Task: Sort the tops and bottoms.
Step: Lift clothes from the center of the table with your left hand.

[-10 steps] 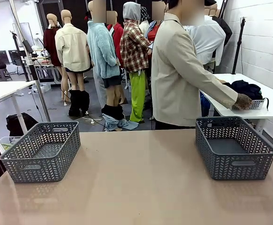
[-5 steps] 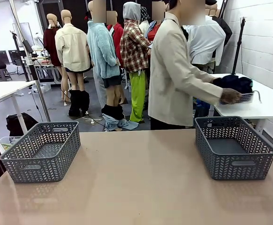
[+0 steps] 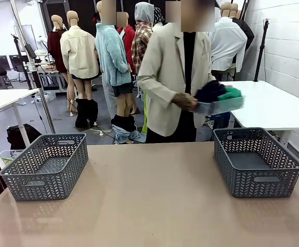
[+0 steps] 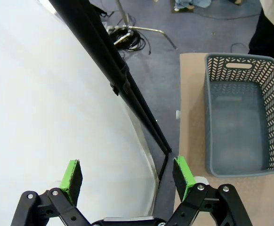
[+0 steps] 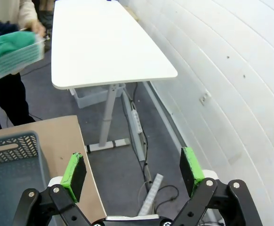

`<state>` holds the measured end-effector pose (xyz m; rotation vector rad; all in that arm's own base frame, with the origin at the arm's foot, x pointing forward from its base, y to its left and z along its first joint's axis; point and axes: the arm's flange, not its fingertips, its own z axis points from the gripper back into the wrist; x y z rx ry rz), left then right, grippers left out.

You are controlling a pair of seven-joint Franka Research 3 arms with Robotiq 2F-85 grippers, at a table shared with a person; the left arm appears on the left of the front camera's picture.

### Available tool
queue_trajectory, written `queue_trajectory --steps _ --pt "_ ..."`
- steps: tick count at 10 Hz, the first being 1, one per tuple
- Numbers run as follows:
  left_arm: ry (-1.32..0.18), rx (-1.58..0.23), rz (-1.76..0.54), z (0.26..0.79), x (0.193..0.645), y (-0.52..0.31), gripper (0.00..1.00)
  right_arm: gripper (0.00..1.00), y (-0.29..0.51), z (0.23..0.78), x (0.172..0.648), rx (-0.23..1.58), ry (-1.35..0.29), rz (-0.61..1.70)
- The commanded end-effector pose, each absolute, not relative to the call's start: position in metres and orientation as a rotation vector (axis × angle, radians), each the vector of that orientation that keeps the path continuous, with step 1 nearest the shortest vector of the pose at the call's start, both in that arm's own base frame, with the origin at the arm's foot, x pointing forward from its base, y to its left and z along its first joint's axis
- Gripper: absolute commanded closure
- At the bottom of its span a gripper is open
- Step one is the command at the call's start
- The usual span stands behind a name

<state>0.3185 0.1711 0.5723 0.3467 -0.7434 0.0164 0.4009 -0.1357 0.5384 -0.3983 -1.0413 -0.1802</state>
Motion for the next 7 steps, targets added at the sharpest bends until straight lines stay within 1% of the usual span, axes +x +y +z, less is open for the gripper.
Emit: queue_trajectory --steps 1,7 --pt "-0.749 0.357 0.016 0.5728 0.318 0.1718 0.0 0.0 -0.1365 0.5393 0.4005 -0.404 -1.046 -0.18" --pt "-0.749 0.357 0.016 0.5728 0.318 0.1718 0.0 0.0 -0.1365 0.5393 0.4005 -0.404 -1.046 -0.18"
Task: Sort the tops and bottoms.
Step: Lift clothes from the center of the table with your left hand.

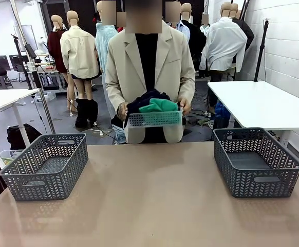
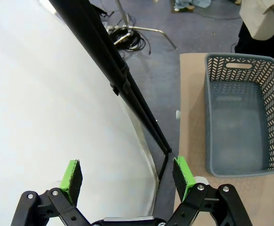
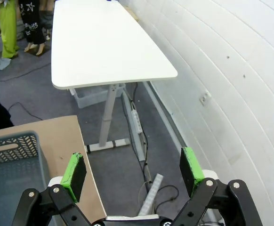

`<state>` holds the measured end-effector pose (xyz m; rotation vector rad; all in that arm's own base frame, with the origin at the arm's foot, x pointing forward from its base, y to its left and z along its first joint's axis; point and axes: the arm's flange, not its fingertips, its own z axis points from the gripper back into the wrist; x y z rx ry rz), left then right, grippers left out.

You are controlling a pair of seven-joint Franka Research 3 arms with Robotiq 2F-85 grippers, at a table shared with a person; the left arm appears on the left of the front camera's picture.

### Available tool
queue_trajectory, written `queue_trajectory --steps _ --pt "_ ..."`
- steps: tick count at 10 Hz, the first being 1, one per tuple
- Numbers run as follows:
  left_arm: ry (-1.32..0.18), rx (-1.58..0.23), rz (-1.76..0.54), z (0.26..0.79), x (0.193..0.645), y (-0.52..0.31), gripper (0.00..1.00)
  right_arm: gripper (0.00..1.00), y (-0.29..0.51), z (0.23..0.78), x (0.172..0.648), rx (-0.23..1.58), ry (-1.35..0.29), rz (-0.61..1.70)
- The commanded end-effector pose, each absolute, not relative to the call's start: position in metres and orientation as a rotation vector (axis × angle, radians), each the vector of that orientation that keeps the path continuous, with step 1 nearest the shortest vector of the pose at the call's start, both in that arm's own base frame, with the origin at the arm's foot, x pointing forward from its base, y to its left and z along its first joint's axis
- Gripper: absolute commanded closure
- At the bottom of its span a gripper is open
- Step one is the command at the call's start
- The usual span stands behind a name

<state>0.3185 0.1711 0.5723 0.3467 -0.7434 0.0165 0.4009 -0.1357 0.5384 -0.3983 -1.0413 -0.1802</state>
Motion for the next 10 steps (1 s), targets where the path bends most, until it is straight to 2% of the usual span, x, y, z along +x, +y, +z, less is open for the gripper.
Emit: queue_trajectory --steps 1,10 --pt "-0.749 0.357 0.016 0.5728 0.318 0.1718 0.0 0.0 -0.1365 0.5393 0.4005 -0.404 -1.046 -0.18" --pt "-0.749 0.357 0.016 0.5728 0.318 0.1718 0.0 0.0 -0.1365 0.5393 0.4005 -0.404 -1.046 -0.18"
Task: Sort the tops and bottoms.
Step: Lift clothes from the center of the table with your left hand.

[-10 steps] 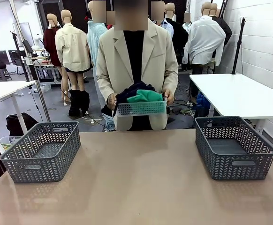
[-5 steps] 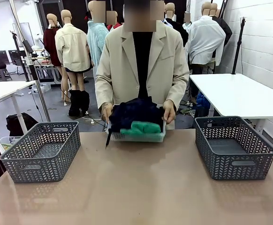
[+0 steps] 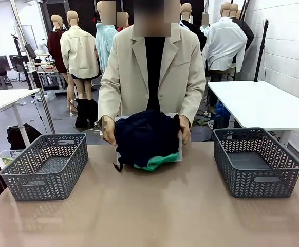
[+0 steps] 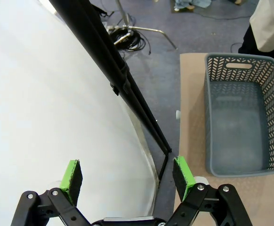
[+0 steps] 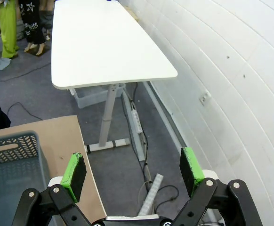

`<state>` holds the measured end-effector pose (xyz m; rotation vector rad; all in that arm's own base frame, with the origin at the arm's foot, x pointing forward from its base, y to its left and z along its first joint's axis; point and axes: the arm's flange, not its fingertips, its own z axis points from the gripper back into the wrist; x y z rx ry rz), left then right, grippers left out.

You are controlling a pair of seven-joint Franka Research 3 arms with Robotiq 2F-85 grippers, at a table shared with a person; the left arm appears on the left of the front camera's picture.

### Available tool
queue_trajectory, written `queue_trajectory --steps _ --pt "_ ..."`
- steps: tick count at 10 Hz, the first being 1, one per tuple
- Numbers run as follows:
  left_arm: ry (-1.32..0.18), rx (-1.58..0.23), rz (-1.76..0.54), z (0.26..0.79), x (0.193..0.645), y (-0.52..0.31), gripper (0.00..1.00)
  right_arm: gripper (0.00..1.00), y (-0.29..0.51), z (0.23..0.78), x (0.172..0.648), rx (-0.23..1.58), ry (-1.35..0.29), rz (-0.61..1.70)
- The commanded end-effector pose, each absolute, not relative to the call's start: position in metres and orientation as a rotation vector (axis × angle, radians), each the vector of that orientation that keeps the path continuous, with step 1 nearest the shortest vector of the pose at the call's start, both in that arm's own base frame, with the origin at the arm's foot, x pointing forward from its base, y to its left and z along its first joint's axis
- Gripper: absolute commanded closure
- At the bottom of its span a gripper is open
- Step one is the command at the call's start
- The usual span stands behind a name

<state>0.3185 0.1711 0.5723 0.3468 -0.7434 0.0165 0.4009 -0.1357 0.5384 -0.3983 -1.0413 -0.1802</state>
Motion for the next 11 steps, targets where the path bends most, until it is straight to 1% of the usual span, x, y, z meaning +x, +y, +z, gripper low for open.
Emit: queue_trajectory --steps 1,11 --pt "-0.749 0.357 0.016 0.5728 0.318 0.1718 0.0 0.0 -0.1365 0.5393 0.4005 -0.404 -1.046 -0.18" --pt "-0.749 0.357 0.016 0.5728 0.318 0.1718 0.0 0.0 -0.1365 0.5393 0.4005 -0.404 -1.046 -0.18"
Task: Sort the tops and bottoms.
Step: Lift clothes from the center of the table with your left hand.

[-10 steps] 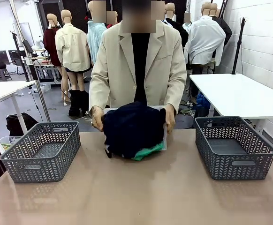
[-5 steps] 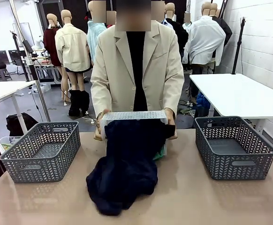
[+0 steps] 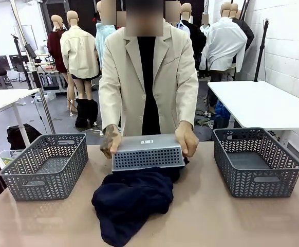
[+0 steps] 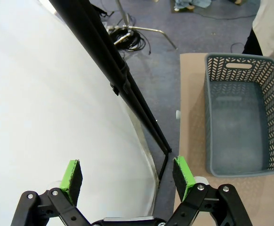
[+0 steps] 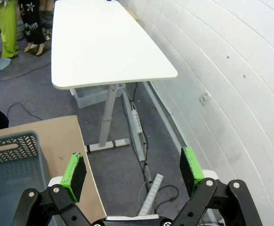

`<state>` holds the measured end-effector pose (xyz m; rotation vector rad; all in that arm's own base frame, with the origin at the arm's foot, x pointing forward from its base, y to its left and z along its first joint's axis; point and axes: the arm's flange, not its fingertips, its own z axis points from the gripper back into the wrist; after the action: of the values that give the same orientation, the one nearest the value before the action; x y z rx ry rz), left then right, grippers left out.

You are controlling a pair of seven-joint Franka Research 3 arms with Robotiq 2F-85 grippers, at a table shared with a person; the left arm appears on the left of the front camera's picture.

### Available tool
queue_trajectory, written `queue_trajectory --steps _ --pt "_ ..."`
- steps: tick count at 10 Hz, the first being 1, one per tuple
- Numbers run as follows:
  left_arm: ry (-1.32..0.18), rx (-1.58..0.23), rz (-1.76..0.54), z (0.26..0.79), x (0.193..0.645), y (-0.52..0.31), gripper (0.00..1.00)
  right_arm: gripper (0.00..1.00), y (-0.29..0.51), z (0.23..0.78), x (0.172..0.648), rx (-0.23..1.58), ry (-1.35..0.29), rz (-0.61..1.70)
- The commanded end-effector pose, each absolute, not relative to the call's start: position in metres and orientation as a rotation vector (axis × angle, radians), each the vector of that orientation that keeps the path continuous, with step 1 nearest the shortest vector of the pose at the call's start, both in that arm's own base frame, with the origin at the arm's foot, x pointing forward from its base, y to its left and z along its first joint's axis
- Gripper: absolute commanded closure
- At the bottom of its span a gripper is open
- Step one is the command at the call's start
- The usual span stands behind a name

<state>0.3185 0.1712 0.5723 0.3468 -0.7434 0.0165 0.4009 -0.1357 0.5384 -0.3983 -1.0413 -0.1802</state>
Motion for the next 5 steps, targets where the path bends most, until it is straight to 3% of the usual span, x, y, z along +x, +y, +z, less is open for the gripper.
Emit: queue_trajectory --steps 1,5 --pt "-0.749 0.357 0.016 0.5728 0.318 0.1718 0.0 0.0 -0.1365 0.5393 0.4005 -0.404 -1.046 -0.18" --pt "-0.749 0.357 0.016 0.5728 0.318 0.1718 0.0 0.0 -0.1365 0.5393 0.4005 -0.404 -1.046 -0.18"
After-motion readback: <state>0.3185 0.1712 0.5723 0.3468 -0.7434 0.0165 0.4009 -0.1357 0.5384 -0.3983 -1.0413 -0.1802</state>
